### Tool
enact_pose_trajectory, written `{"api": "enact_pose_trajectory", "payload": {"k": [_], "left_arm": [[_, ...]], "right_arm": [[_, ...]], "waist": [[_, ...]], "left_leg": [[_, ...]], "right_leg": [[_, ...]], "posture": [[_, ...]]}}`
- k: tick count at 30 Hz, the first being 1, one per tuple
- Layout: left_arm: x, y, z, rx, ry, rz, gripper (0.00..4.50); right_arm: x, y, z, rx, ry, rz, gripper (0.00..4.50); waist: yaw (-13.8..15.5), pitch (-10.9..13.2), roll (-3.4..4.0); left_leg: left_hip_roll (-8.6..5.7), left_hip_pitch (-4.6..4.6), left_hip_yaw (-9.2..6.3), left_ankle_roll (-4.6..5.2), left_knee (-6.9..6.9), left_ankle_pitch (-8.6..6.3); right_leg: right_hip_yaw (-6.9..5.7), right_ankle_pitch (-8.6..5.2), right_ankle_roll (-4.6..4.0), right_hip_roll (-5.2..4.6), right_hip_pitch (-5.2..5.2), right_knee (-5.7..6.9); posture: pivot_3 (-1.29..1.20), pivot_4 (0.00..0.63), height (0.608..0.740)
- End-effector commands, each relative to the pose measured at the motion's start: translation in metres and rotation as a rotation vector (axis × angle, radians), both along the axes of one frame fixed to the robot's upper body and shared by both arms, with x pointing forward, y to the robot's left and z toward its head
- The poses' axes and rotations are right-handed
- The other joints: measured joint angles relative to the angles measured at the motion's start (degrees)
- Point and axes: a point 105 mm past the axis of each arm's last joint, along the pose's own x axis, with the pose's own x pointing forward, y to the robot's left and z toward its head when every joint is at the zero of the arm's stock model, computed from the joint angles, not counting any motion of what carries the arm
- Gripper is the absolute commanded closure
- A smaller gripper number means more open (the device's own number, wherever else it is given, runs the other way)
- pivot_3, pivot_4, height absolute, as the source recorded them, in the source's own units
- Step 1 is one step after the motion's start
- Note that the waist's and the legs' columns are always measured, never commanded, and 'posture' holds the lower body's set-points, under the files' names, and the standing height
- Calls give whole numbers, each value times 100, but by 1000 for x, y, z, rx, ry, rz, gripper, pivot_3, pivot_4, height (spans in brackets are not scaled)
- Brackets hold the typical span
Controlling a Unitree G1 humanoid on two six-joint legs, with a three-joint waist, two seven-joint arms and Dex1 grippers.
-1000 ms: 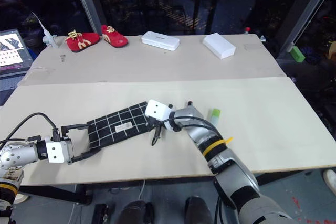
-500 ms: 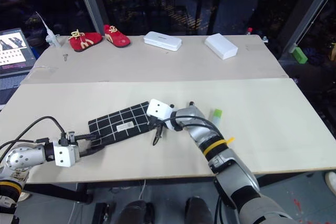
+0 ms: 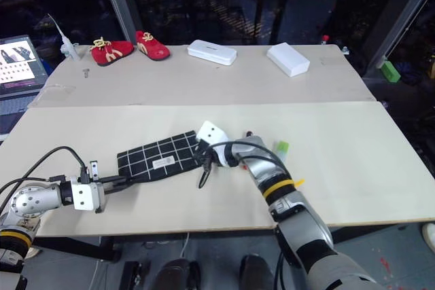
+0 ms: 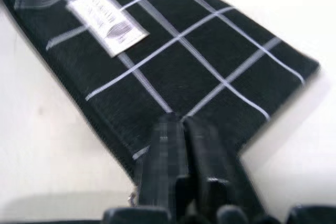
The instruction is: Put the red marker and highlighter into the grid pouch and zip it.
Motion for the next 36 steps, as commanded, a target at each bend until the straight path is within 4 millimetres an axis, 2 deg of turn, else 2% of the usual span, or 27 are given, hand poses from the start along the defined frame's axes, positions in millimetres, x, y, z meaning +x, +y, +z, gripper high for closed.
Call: {"api": "enact_pose_trajectory", "payload": {"k": [1, 4, 6, 7, 9, 10, 12, 16, 20, 28, 36], "left_arm": [[2, -4, 7, -83, -6, 32, 4500], [8, -6, 18, -212, -9, 101, 4500], [11, -8, 26, -285, -8, 134, 4500], [14, -11, 33, -346, -7, 160, 4500], [19, -15, 45, -434, -7, 201, 4500], [24, -16, 54, -486, -23, 233, 4500], [28, -19, 64, -538, -36, 264, 4500], [25, -26, 65, -534, -13, 263, 4500], [23, -27, 64, -522, -6, 268, 4500], [20, -31, 59, -518, 2, 264, 4500], [20, -32, 57, -517, 3, 260, 4500]], "right_arm": [[3, -11, 37, 162, 41, -9, 2344], [-1, -21, 81, 310, 38, 12, 1316], [-4, -31, 102, 373, 49, 15, 660], [-8, -43, 115, 401, 45, 19, 660], [-11, -59, 126, 401, 23, 1, 660], [-9, -65, 123, 370, 11, -36, 660], [-4, -69, 102, 270, 5, -111, 660], [6, -68, 81, 192, -6, -206, 660], [8, -55, 84, 222, -36, -223, 660], [23, -50, 78, 206, -52, -286, 660], [20, -38, 69, 201, -14, -258, 660]], "waist": [[-6, 1, 2], [-13, 7, 10], [-19, 8, 10], [-20, 9, 10], [-19, 11, 10], [-8, 11, 10], [-9, 10, 8], [-93, 11, 9], [-162, 15, 13], [-154, 15, 13], [-162, 15, 13]], "left_leg": [[0, -9, -3, 0, 0, 0], [-1, -40, -14, 1, 0, 0], [1, -68, -17, 1, 1, 1], [2, -71, -19, 1, 1, 1], [3, -82, -21, 1, 1, 1], [3, -84, -25, 2, 0, 1], [-1, -84, -35, 5, 0, -2], [-1, -70, -27, 4, 0, -2], [-1, -73, -14, 0, 0, 1], [-2, -75, 2, 0, 0, 1], [-1, -77, 5, 0, 0, 1]], "right_leg": [[0, 0, 0, 0, -9, 0], [5, 2, 0, -3, -47, 4], [6, 5, 2, 1, -73, 8], [2, 4, 2, 3, -75, 8], [-4, 5, 2, 5, -78, 6], [-6, 5, 2, 4, -78, 4], [-10, 4, 3, 2, -71, -11], [-3, 4, 4, 6, -65, -8], [4, 4, 4, 12, -75, 1], [4, 4, 4, 10, -72, -5], [5, 5, 4, 12, -73, -6]], "posture": [[0, 150, 740], [0, 150, 740], [0, 150, 740], [0, 150, 740], [0, 150, 740], [0, 150, 740], [0, 150, 740], [0, 150, 740], [0, 150, 740], [0, 150, 740], [0, 150, 740]]}}
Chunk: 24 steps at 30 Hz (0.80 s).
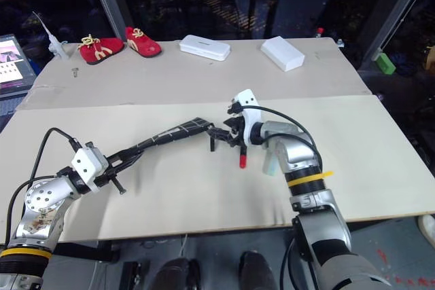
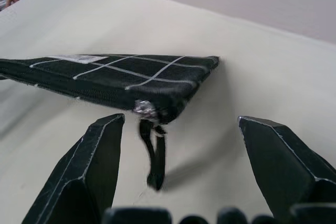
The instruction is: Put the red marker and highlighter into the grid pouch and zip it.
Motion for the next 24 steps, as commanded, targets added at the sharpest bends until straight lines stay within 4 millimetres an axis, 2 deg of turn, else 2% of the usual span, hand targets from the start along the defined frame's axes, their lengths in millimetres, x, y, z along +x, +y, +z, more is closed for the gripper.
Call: {"api": "enact_pose_trajectory", "payload": {"k": [1, 4, 8, 9, 12, 13, 15, 16, 20, 24], "left_arm": [[1, 0, 12, 7, -57, -2, 4500], [1, 1, 11, 9, -56, -1, 4500], [1, 1, 9, 13, -56, 1, 4500], [2, 2, 9, 14, -56, 3, 4500], [2, 3, 9, 14, -58, 6, 4500], [2, 3, 8, 13, -58, 6, 4500], [1, 2, 8, 12, -60, 7, 4500], [1, 2, 8, 11, -61, 9, 4500], [2, 3, 7, 8, -63, 12, 4500], [3, 2, 6, 8, -67, 8, 4500]], "right_arm": [[1, 10, 12, 16, -48, 21, 660], [2, 14, 9, 14, -42, 21, 660], [0, 20, 7, 9, -41, 47, 1659], [0, 20, 7, 10, -42, 48, 2138], [-2, 24, 10, 13, -48, 80, 3198], [-3, 25, 10, 12, -53, 97, 3379], [-5, 27, 11, 5, -59, 118, 4190], [-6, 28, 11, 0, -64, 127, 4432], [-10, 36, 12, -12, -78, 169, 4432], [-13, 62, 14, -87, -145, 224, 4432]], "waist": [[-7, 0, 0], [-6, 0, 0], [-4, 0, 0], [-4, 0, 0], [-7, 0, 0], [-9, 0, 0], [-6, 0, 0], [-5, 0, 0], [-8, 0, 0], [-29, 0, 1]], "left_leg": [[0, 0, 0, 0, 0, 0], [0, 2, 0, 0, 0, 0], [-1, 0, 0, 0, 0, 0], [-1, 0, 0, 0, 0, 0], [-1, 1, -1, 0, 0, 0], [0, 1, -1, 0, 0, 0], [0, 2, -1, 0, 0, 0], [0, 1, -1, 0, 0, 0], [0, 1, -1, 0, 0, 0], [0, 2, -2, 0, 0, 0]], "right_leg": [[1, 0, 0, 0, 0, 0], [1, 0, 0, 1, 0, 2], [0, 0, 0, -1, 0, 1], [0, 0, 0, -1, 1, 1], [0, 0, 0, -1, 0, 1], [0, 0, 0, 0, 0, 1], [0, 0, 0, 1, 0, 2], [0, 0, 0, 0, 0, 2], [0, 0, 0, -1, 0, 2], [2, 0, 0, 0, -2, 5]], "posture": [[0, 150, 740], [0, 150, 740], [0, 150, 740], [0, 150, 740], [0, 150, 740], [0, 150, 740], [0, 150, 740], [0, 150, 740], [0, 150, 740], [0, 150, 740]]}}
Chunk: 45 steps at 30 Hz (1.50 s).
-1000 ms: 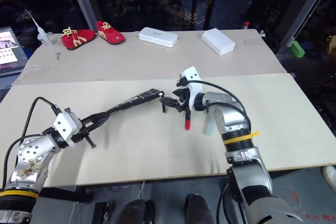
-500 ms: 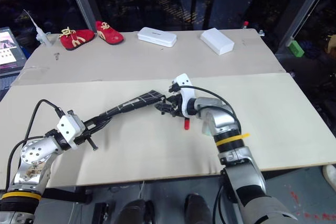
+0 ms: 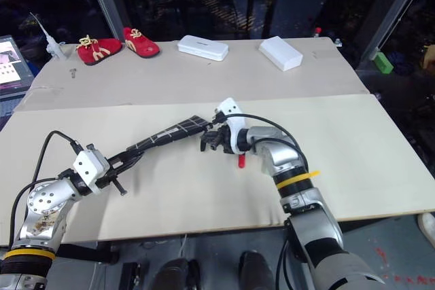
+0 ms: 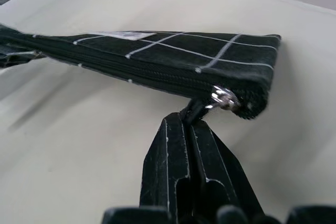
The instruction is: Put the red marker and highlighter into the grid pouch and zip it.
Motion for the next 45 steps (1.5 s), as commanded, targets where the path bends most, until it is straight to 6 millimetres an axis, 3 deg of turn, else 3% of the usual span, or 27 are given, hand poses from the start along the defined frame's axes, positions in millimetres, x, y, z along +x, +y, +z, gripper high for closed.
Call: {"api": "enact_pose_trajectory", "payload": {"k": [1, 8, 15, 25, 28, 29, 32, 38, 40, 45], "left_arm": [[3, -1, 11, 3, -56, -3, 4500], [7, -4, 12, 5, -54, -22, 4500], [12, -6, 14, 9, -51, -43, 4500], [15, -10, 15, 13, -41, -78, 4500], [17, -12, 15, 12, -44, -84, 4500], [16, -13, 16, 11, -45, -85, 4500], [15, -13, 15, 10, -44, -86, 4500], [14, -13, 13, 6, -44, -80, 4500], [13, -14, 13, 2, -47, -78, 4500], [11, -16, 13, -4, -49, -82, 4500]], "right_arm": [[0, 25, 24, -21, -139, 62, 4432], [-4, 54, 29, -52, -195, 122, 4432], [-32, 78, 19, -99, -207, 284, 4432], [-50, 107, 42, 9, -162, 372, 4432], [-52, 114, 38, -5, -160, 384, 4432], [-48, 112, 36, -10, -171, 366, 4432], [-41, 102, 37, 21, -165, 331, 3680], [-49, 77, 32, 20, -157, 352, 1598], [-56, 51, 25, 27, -61, 330, 1003], [-86, -8, 30, 35, -13, 314, 1003]], "waist": [[-2, 0, 0], [8, 0, 0], [12, 0, 0], [6, 0, 0], [6, -1, -1], [7, -1, -1], [6, -1, -1], [9, -1, -2], [28, -1, -2], [135, -1, -3]], "left_leg": [[1, 1, -1, 0, 0, 0], [-1, -2, 3, -1, 0, 1], [-1, -4, 2, -1, 0, 1], [-1, -4, 1, -4, 1, 2], [-1, -2, 1, -4, 1, 2], [-1, -2, 0, -4, 1, 2], [-2, -4, 1, -4, 1, 2], [-1, -6, 0, -4, 1, 2], [-2, -7, 0, -4, 1, 2], [-4, -14, -8, 1, 2, -1]], "right_leg": [[0, 0, 0, 1, 0, 1], [-3, 0, 0, 0, 1, 0], [-6, 0, 0, 0, 2, 0], [-6, 1, 0, 0, 1, 6], [-7, 1, 0, 2, 1, 6], [-8, 0, -1, 2, 2, 6], [-8, 1, 0, 0, 2, 7], [-9, 1, 0, 1, 2, 10], [-9, 1, 1, -2, 3, 9], [-14, 3, 3, -6, 7, 0]], "posture": [[0, 150, 740], [0, 150, 740], [0, 150, 740], [0, 150, 740], [0, 150, 740], [0, 150, 740], [0, 150, 740], [0, 150, 740], [0, 150, 740], [0, 150, 740]]}}
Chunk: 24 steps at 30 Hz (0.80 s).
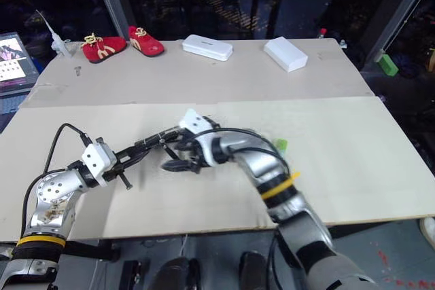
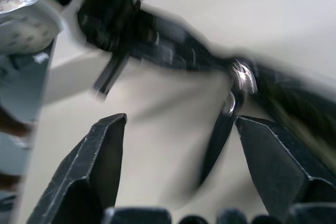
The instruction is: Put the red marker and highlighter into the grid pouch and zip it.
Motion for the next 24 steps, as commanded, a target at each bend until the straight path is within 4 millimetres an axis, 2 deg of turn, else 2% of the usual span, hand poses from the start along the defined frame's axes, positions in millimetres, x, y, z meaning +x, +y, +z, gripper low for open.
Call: {"api": "enact_pose_trajectory", "payload": {"k": [1, 3, 7, 8, 9, 11, 12, 17, 24], "left_arm": [[-3, -4, 11, -3, -55, -13, 4500], [-3, -3, 10, -4, -55, -11, 4500], [-4, -2, 10, -10, -55, -3, 4500], [-5, -3, 9, -11, -53, -3, 4500], [-5, -3, 8, -13, -51, -2, 4500], [-6, -4, 6, -17, -47, -2, 4500], [-6, -4, 5, -19, -44, -4, 4500], [-3, -9, 3, -29, -39, -14, 4500], [1, -14, 0, -40, -32, -27, 4500]], "right_arm": [[-30, -34, 31, 52, -42, 23, 1003], [-33, -51, 39, 60, -55, -52, 1003], [-17, -84, 50, 45, -154, -287, 1003], [0, -105, 55, 55, -173, -464, 1003], [10, -128, 52, 38, -161, -618, 1003], [18, -164, 41, -16, -145, -839, 1003], [16, -172, 31, -50, -131, -900, 1003], [9, -190, 0, -183, -141, -1065, 1003], [14, -203, -17, -209, -110, -1230, 1003]], "waist": [[39, 0, 0], [31, 1, -1], [28, 1, -4], [33, 1, -4], [37, 1, -4], [58, -1, -7], [74, -2, -9], [81, -2, -8], [36, -2, -9]], "left_leg": [[0, 2, 1, 1, 1, 0], [2, 4, -6, 1, 0, -1], [2, 25, -17, -4, 0, 2], [2, 29, -18, -6, 0, 4], [2, 33, -17, -7, 0, 4], [1, 36, -15, -7, 0, 4], [1, 33, -12, -7, 0, 4], [-5, 9, 9, -3, 0, 2], [-7, 33, 7, -4, 1, 5]], "right_leg": [[2, 0, 0, 0, -2, -5], [1, -1, 0, 4, -3, -13], [8, 1, -4, 12, 1, 0], [8, 2, -6, 12, 4, 0], [7, 2, -6, 11, 9, 0], [11, 2, -6, 8, 13, 0], [12, 1, -5, 7, 12, -3], [9, -2, 0, 6, -1, -12], [19, -2, 2, 11, 14, -8]], "posture": [[0, 150, 740], [0, 150, 740], [0, 150, 740], [0, 150, 740], [0, 150, 740], [0, 150, 740], [0, 150, 740], [0, 150, 740], [0, 150, 740]]}}
